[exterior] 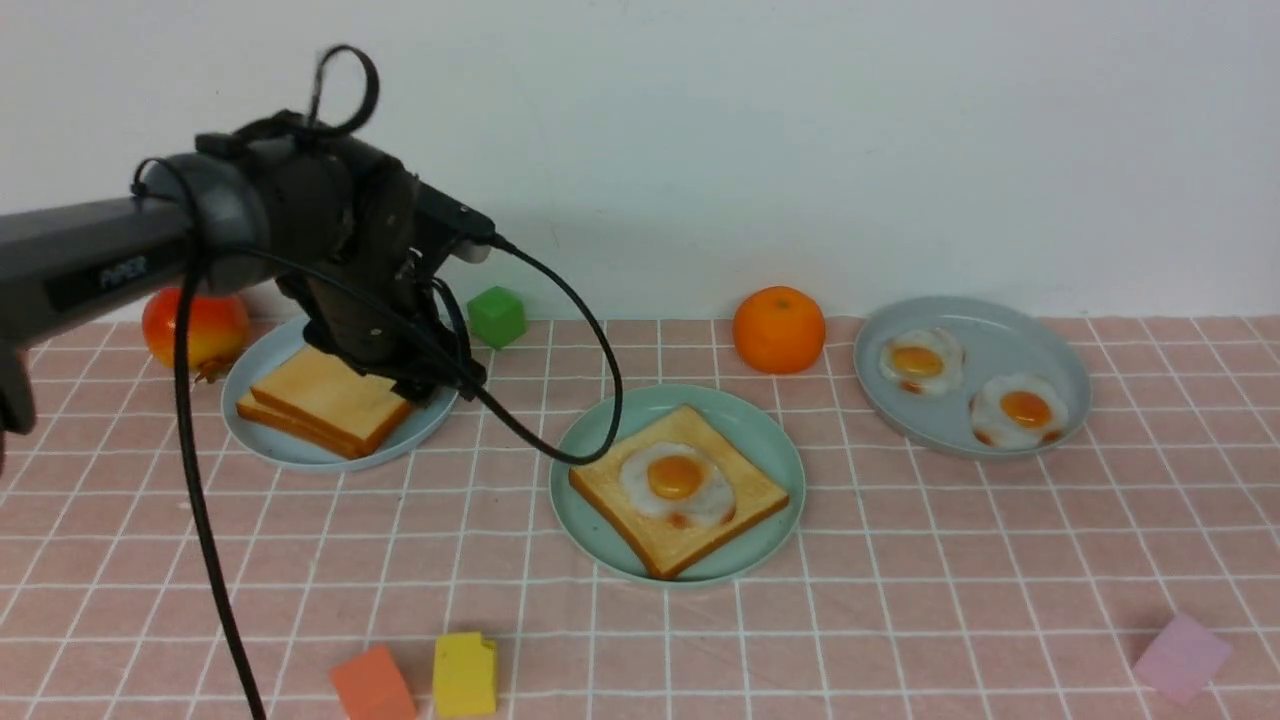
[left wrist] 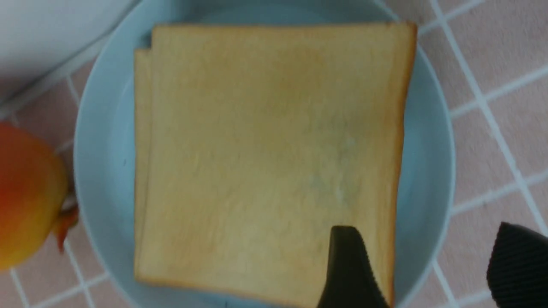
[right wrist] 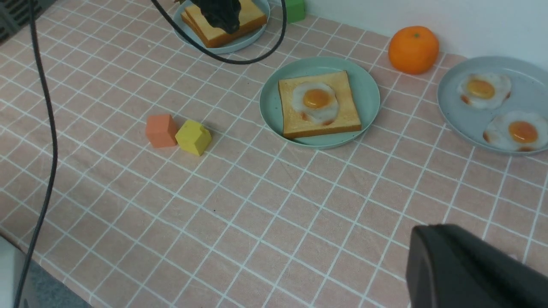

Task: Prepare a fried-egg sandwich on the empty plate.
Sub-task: Use the left arm to grab a slice of bread

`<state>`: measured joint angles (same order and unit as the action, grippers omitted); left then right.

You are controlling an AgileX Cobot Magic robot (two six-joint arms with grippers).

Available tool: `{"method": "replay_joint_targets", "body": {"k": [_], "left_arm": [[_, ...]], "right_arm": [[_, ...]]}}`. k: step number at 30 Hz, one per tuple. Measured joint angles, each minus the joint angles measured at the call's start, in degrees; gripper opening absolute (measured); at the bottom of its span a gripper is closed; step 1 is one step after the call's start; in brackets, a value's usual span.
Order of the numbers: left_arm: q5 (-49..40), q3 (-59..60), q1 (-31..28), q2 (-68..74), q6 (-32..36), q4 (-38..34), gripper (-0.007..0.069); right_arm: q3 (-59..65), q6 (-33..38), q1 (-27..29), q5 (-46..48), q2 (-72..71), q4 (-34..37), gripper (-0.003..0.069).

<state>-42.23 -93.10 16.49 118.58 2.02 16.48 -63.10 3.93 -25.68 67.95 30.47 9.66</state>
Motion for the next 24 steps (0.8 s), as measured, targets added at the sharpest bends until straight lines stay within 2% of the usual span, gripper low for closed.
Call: {"method": "replay_joint_targets", "body": {"k": [12,15,18,24], "left_arm": [[2.4,0.0,0.0,4.4,-9.5,7.3,0.0436],[2.6,-0.1,0.0,4.8,-11.0,8.1,0.0412],[2.6,-0.1,0.0,4.9,-11.2,7.9,0.0360],[2.6,-0.2,0.0,4.9,-11.2,6.8,0.0143]], "right_arm": [[0.0,-0.4,0.0,0.0,0.0,0.4,0.0003],[0.0,-0.5,0.0,0.0,0.0,0.4,0.0003],[0.0,-0.6,0.0,0.0,0.0,0.4,0.0003],[0.0,-0.6,0.0,0.0,0.0,0.4,0.0004]]}}
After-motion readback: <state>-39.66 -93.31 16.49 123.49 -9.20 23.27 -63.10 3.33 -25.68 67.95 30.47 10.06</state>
